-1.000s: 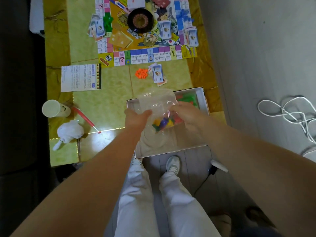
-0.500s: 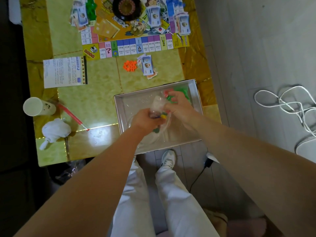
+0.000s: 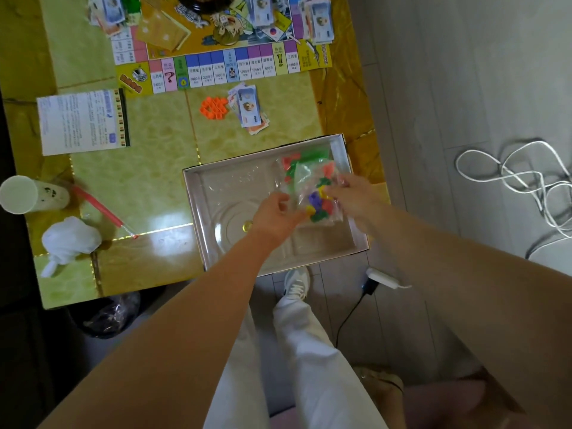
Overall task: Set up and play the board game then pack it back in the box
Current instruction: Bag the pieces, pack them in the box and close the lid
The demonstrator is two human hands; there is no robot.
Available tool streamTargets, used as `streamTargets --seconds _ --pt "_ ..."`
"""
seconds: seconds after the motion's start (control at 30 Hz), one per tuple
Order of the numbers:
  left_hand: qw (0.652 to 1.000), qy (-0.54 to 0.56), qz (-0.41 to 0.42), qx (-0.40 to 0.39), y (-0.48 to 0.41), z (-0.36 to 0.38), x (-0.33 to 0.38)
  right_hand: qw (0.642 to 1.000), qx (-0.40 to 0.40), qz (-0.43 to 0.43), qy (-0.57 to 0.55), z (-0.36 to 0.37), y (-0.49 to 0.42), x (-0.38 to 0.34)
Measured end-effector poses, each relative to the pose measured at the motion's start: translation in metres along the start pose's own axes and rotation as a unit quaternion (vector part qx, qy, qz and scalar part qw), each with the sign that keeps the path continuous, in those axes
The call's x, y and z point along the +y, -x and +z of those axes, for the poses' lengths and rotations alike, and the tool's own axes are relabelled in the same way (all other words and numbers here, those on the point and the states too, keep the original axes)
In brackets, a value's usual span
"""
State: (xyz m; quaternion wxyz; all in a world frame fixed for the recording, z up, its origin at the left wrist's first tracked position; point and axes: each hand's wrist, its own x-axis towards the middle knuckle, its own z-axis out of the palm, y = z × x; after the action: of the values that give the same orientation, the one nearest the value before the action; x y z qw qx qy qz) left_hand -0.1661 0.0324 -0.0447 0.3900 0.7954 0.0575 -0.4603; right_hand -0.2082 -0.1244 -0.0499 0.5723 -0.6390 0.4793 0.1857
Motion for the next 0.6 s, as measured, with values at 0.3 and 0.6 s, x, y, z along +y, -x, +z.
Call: streamTargets --seconds 0.3,0.6 --pt "0.896 -0.368 0.244 0.047 -0.047 0.006 0.019 0.981 0.125 -0.062 0.133 -0.005 -0.060 -0.022" --pt "0.846 -0.493 0.204 0.002 -0.061 0.009 0.013 0.858 0.127 -0.343 0.360 0.009 -0.047 -0.006"
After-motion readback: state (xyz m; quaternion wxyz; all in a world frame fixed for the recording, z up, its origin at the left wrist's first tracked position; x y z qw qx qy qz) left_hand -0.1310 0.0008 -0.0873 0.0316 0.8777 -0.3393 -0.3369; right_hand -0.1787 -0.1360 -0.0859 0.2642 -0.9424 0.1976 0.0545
